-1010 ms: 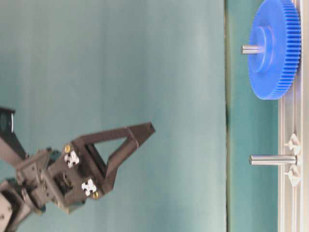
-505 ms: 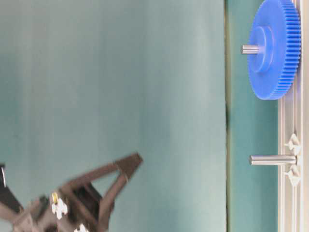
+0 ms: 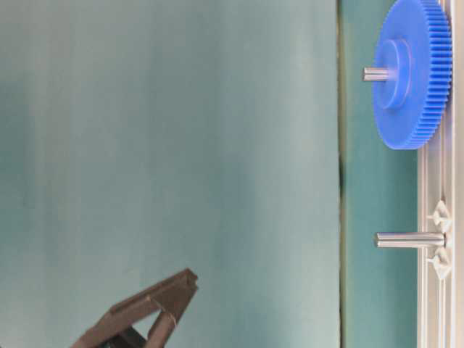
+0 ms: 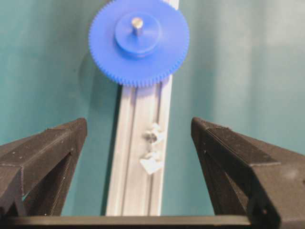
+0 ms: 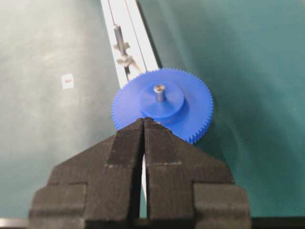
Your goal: Find the location of the shaft and insert the large gear.
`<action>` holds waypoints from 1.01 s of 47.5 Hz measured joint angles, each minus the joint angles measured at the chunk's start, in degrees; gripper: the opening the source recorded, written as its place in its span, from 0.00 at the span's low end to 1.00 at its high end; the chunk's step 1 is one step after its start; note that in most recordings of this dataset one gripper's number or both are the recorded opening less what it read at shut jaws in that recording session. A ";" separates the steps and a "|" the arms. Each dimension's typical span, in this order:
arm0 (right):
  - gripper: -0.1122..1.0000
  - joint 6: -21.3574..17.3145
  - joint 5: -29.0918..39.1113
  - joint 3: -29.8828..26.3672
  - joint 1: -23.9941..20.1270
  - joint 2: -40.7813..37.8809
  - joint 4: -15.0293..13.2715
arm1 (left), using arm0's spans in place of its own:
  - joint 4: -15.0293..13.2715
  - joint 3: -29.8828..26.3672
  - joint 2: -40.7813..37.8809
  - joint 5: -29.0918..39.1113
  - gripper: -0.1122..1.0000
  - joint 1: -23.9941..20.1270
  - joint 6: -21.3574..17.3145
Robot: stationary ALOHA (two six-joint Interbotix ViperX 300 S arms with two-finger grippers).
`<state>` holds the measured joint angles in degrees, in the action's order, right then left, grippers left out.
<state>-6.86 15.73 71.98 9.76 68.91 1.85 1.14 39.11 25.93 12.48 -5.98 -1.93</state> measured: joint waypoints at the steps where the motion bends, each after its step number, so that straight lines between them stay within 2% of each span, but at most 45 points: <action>1: 0.11 0.09 -0.09 0.00 0.00 0.00 -0.09 | 0.00 0.09 0.09 -0.09 0.92 0.09 0.00; 14: 0.11 0.00 0.00 0.00 0.00 0.00 0.00 | 0.00 0.53 0.88 -0.79 0.92 0.62 0.35; 28: 0.11 0.09 0.00 0.35 0.09 0.09 0.00 | 0.00 3.16 2.64 -8.88 0.92 1.58 2.02; 42: 0.11 0.09 -0.09 0.35 0.00 0.09 0.00 | 0.00 5.10 5.10 -9.23 0.92 1.85 2.20; 48: 0.11 0.09 0.00 0.35 0.09 0.00 0.00 | 0.00 5.89 5.19 -7.38 0.92 1.93 2.29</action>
<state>-6.77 15.73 72.33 9.84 68.91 1.85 1.14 45.00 31.11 5.10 -4.04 0.35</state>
